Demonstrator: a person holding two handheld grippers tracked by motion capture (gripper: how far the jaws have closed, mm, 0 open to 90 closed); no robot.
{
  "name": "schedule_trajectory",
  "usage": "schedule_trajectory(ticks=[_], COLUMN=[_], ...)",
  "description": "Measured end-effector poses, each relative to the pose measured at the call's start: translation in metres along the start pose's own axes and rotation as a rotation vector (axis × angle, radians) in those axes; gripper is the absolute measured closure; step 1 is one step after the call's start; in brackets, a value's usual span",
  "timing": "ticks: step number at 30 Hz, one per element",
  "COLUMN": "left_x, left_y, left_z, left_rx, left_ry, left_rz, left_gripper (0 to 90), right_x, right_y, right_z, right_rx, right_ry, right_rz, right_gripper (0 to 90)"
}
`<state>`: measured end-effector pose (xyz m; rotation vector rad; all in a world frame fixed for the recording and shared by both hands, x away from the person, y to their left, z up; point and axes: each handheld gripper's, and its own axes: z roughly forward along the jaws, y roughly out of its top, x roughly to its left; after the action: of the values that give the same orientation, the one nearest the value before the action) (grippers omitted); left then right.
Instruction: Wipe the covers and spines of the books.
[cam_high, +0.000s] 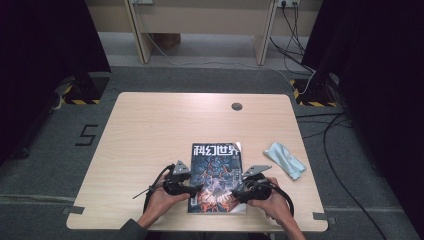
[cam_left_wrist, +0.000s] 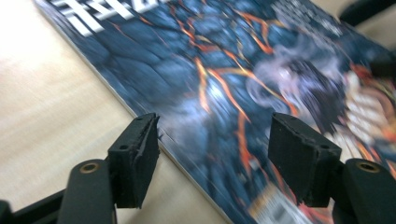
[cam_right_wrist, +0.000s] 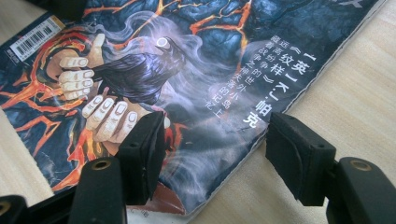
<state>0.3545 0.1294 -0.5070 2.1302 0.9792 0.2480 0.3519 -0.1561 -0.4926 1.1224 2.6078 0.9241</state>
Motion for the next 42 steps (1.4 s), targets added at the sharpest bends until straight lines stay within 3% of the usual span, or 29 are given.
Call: schedule_trajectory(ticks=[9,29,42], left_x=[0.006,0.031,0.042], left_y=[0.003,0.007,0.009], left_z=[0.004,0.004,0.003], left_rx=[-0.012,-0.022,-0.023], left_ry=[0.039,0.1,0.123], left_rz=[0.001,-0.053,-0.053], left_gripper=[35.0,35.9,35.6], right_x=[0.0,-0.001,-0.003], right_y=[0.004,0.026,0.036], right_z=[0.005,0.025,0.035], right_rx=[-0.016,-0.048,-0.072], right_ry=[-0.029,-0.061,-0.058], right_rz=[-0.024,-0.007,0.007], right_gripper=[38.7,38.6,38.3])
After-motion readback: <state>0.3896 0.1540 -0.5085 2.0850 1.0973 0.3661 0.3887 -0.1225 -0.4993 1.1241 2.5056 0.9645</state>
